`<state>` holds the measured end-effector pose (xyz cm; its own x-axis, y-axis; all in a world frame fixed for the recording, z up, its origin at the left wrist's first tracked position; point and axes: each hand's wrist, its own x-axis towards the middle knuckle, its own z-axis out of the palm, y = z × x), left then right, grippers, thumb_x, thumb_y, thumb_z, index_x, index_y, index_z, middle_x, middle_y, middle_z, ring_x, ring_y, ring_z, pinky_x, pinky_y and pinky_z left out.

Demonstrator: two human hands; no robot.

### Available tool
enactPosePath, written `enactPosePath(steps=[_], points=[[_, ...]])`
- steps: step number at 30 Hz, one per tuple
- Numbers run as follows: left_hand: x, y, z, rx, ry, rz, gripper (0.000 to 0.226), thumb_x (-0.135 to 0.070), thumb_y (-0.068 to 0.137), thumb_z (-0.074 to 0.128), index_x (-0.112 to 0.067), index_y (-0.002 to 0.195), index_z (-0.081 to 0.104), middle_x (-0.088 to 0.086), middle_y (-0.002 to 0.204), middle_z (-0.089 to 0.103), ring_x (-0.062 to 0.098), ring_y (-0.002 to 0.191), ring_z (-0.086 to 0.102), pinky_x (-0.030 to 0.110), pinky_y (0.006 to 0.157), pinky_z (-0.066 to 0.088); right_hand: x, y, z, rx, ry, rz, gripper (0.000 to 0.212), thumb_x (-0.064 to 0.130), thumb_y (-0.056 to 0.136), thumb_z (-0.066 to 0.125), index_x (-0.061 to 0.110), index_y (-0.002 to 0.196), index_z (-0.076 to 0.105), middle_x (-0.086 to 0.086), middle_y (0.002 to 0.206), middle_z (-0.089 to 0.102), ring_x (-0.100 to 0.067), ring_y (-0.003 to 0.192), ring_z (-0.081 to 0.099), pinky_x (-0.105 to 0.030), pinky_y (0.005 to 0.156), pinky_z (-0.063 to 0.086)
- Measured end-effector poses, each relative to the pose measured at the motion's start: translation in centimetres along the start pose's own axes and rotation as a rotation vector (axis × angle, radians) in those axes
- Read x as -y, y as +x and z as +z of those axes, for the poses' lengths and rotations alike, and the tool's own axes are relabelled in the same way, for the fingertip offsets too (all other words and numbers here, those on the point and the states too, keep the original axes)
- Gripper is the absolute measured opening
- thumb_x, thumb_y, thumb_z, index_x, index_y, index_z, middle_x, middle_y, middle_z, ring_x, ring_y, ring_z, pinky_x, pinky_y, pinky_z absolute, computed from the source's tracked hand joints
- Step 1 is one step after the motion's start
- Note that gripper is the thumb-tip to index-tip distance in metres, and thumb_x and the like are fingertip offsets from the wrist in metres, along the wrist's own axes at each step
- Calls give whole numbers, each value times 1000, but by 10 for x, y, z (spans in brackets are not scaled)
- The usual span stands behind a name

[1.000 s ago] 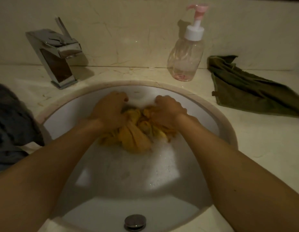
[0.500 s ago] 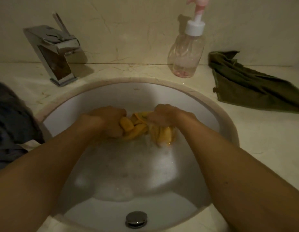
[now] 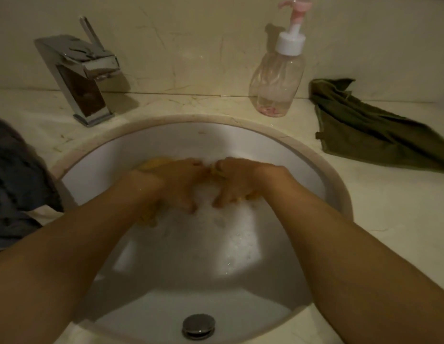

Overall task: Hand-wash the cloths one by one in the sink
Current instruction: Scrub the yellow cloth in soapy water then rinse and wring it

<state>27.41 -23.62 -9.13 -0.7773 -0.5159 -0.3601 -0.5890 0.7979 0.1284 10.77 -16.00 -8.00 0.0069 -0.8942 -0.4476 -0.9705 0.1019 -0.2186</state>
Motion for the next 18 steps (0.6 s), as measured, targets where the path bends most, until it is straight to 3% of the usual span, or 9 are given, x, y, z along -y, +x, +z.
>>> enactPosePath(steps=[2,4,7,9,10,12,14,16,18], points=[[6,0,9,96,66,-80,118,-40,71,86,-31,160,10,2,164,23,24,147,30,33,117,30,3,4,12,36,-74,-6,90,44,80,79,30,155,32,-5,145,52,-28,127,56,-44,98,54],[8,0,12,139,101,-143,118,-44,74,82,-29,160,2,6,164,21,27,147,31,36,116,33,8,6,23,2,-148,32,97,49,79,78,30,158,25,-6,154,40,-31,141,43,-48,107,44],[12,1,15,166,75,-232,114,-59,68,78,-30,158,13,7,153,36,30,137,44,40,109,41,17,8,29,-29,-109,26,79,49,80,79,26,144,40,-5,133,55,-26,116,60,-45,93,45],[11,-1,15,165,41,-233,90,-61,67,76,-34,143,38,2,140,52,27,122,56,40,101,49,15,9,26,-35,59,3,57,37,81,79,23,128,50,-3,113,64,-19,88,69,-34,67,50],[8,-4,13,177,32,-223,73,-57,72,77,-31,134,48,1,132,58,26,116,60,37,96,51,14,10,23,-45,132,-18,51,30,81,78,21,125,52,-2,111,65,-19,86,68,-30,60,50],[5,-6,6,200,-23,-205,63,-53,73,81,-25,125,59,3,124,63,27,112,62,32,90,50,10,11,17,-124,259,-57,57,21,84,74,21,135,49,3,120,57,-20,100,63,-26,66,49],[-3,-10,-6,143,-123,-167,74,-62,54,75,-25,117,66,4,119,66,27,111,64,35,94,51,7,10,8,-233,344,-73,69,17,86,71,24,147,41,2,127,50,-21,110,55,-32,82,52],[-6,-12,-12,13,-289,-110,86,-65,40,58,-23,114,68,5,118,67,27,111,64,39,97,50,5,13,3,-295,339,-63,67,17,86,69,27,147,41,-2,133,54,-26,114,57,-41,93,54],[-7,-12,-16,-78,-442,-152,79,-63,47,63,-18,113,69,6,114,67,26,106,64,37,90,51,2,15,-1,-326,337,-43,62,17,88,67,25,144,44,-6,130,57,-28,114,57,-42,94,53]])
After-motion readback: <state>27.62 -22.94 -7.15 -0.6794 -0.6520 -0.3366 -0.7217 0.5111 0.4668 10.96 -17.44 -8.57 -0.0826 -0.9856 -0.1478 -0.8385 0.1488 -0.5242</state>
